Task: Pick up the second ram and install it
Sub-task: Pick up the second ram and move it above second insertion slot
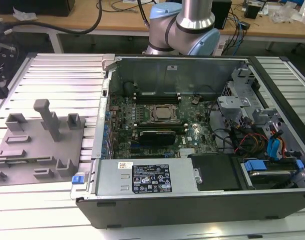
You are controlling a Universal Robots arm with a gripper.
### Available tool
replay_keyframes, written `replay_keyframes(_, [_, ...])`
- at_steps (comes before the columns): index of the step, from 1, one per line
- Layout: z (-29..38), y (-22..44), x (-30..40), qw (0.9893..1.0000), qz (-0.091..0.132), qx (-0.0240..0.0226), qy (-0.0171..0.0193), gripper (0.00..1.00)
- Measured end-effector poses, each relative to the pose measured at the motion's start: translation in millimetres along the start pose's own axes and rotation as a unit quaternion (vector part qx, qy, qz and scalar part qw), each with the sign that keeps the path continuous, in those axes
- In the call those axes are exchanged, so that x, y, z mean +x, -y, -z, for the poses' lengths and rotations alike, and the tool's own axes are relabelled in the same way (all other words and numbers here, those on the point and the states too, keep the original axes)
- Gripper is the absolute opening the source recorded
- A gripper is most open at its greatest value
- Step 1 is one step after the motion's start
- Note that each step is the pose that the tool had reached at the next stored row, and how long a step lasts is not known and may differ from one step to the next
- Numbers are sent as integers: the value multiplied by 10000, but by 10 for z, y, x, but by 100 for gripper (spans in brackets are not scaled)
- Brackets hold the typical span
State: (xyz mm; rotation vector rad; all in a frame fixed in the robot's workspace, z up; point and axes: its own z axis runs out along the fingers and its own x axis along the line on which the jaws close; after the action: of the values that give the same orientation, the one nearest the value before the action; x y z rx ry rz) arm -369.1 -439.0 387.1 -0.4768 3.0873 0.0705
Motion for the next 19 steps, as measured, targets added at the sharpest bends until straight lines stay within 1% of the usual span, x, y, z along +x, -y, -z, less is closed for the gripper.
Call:
replay_keyframes(1, [0,0,0,9998,194,-5,-8,11])
replay_keyframes(2, [0,0,0,9995,327,-8,-14,11])
replay_keyframes(5, [0,0,0,9976,692,-16,-29,11])
replay_keyframes(7, [0,0,0,9955,946,-22,-40,11])
replay_keyframes(8, [0,0,0,9942,1077,-25,-45,11])
replay_keyframes(9, [0,0,0,9932,1163,-27,-49,11])
replay_keyframes(10, [0,0,0,9925,1221,-29,-51,11])
replay_keyframes(11, [0,0,0,9913,1317,-31,-55,11])
replay_keyframes(13, [0,0,0,9895,1443,-34,-61,11])
replay_keyframes(14, [0,0,0,9874,1581,-37,-66,11])
replay_keyframes(15, [0,0,0,9859,1669,-39,-70,11])
replay_keyframes(16, [0,0,0,9850,1724,-40,-72,11])
replay_keyframes(18, [0,0,0,9810,1940,-46,-81,11])
replay_keyframes(19, [0,0,0,9796,2006,-47,-84,11])
